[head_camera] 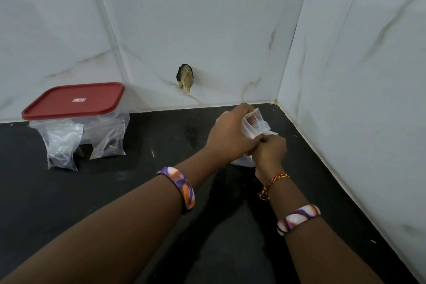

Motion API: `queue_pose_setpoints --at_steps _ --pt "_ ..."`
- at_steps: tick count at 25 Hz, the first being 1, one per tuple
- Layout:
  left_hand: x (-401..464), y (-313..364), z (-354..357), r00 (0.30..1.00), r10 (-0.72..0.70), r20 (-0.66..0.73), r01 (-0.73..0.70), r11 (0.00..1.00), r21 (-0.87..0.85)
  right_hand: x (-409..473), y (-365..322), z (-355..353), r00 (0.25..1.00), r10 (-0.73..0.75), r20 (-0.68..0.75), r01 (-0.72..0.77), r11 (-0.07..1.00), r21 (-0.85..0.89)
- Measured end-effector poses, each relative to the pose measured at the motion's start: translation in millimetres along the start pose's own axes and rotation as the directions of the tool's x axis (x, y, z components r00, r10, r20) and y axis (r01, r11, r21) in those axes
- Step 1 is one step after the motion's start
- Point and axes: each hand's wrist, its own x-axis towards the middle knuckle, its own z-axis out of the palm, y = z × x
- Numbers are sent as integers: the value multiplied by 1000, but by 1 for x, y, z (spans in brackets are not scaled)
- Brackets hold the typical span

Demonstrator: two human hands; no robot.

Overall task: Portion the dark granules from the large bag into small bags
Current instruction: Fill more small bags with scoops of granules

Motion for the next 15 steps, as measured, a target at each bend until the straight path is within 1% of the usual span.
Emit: queue_pose_setpoints --at_steps 1,2,4,6,9,12,15 --pt "0 0 -4 999 -27 -44 27 1000 13 -2 -1 -2 999 44 8 -44 993 111" --pt "0 -1 -7 993 -65 -97 68 997 23 -2 -2 -4 998 55 18 -58 982 177" --pt "2 -7 -14 962 -179 -206 187 982 20 -9 -5 -10 996 72 42 -79 979 188" --pt "2 -12 -20 922 -281 -265 293 956 5 -13 -9 -20 995 85 56 -96 967 234" --pt "-7 -11 -26 901 -337 -272 356 934 22 -28 -16 -39 987 123 105 -147 953 266" --pt "-19 -9 -31 900 -382 -208 404 912 74 -37 -16 -52 977 156 143 -189 946 262" --pt "-36 -9 -39 906 -391 -162 412 902 127 -52 -17 -65 974 155 165 -193 950 245"
